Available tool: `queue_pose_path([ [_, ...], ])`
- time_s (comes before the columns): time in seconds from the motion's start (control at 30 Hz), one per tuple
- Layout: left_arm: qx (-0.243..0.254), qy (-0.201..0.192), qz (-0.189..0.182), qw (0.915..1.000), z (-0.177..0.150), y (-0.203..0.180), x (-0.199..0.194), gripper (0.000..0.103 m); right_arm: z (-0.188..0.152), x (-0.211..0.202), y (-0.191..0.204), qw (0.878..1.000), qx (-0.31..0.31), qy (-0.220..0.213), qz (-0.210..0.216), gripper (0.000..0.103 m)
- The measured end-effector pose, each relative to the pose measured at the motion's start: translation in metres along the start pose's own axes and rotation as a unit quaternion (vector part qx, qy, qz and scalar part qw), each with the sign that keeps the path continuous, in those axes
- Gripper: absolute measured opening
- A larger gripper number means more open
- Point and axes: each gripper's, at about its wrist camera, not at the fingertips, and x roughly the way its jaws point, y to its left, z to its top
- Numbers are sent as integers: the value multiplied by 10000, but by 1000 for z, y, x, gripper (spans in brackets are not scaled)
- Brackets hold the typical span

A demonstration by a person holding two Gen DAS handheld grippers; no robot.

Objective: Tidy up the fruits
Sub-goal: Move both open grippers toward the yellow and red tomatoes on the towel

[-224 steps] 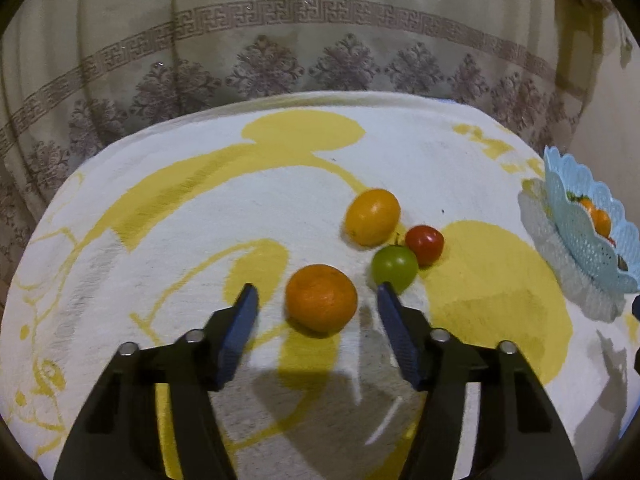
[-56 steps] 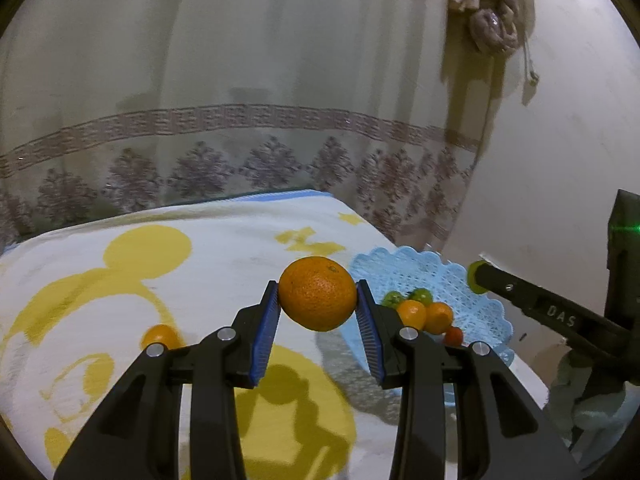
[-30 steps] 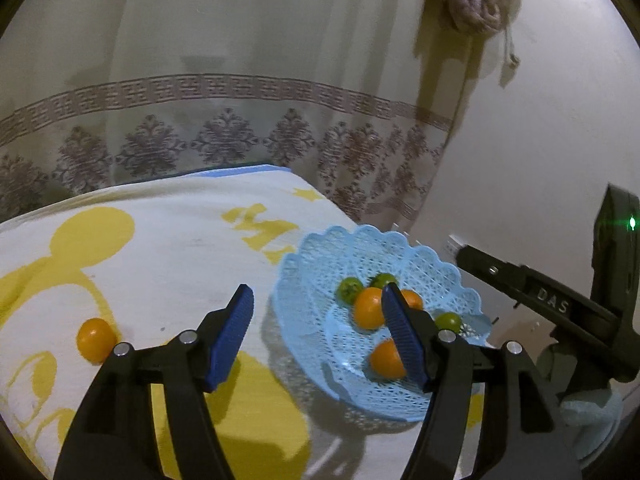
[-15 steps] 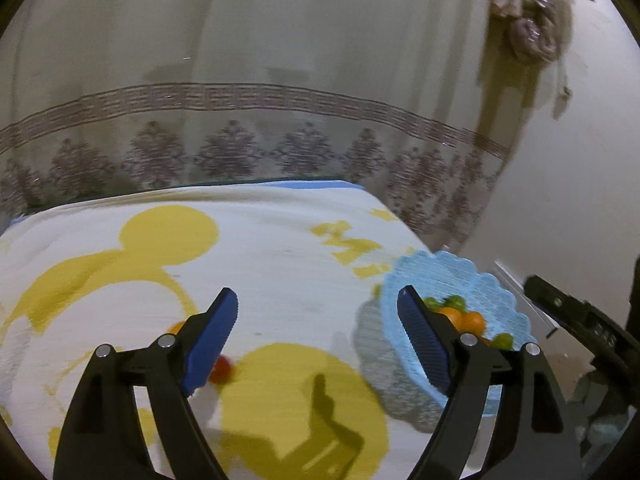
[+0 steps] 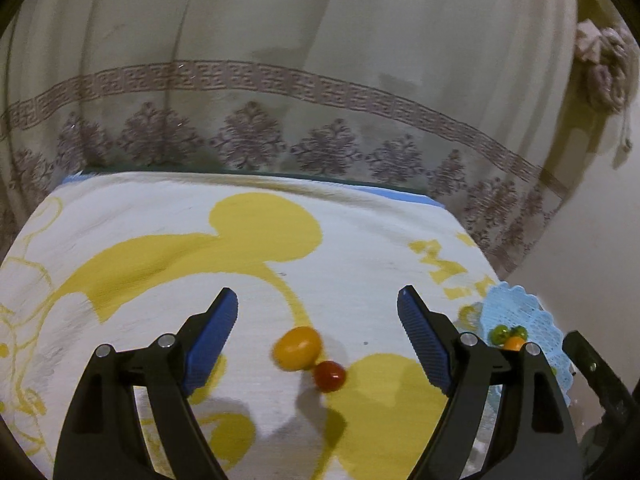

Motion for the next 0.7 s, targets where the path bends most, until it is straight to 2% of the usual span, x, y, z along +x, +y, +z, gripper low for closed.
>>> queue_pose_path([
  [0.17,-121,88,66,9999,2,11,5,82,-6,14,26,9993,-273,162,192,61],
  [0.37,-92,18,215,9997,3,17,5,82,-23,37,63,9952,-725,475,451,61],
  [0.47,-76,-45,348,9994,3,23,4,86,-29,51,77,9924,-902,645,539,61],
  [0.7,-207,-43,602,9980,3,43,8,86,-44,84,105,9829,-1359,1023,708,61],
])
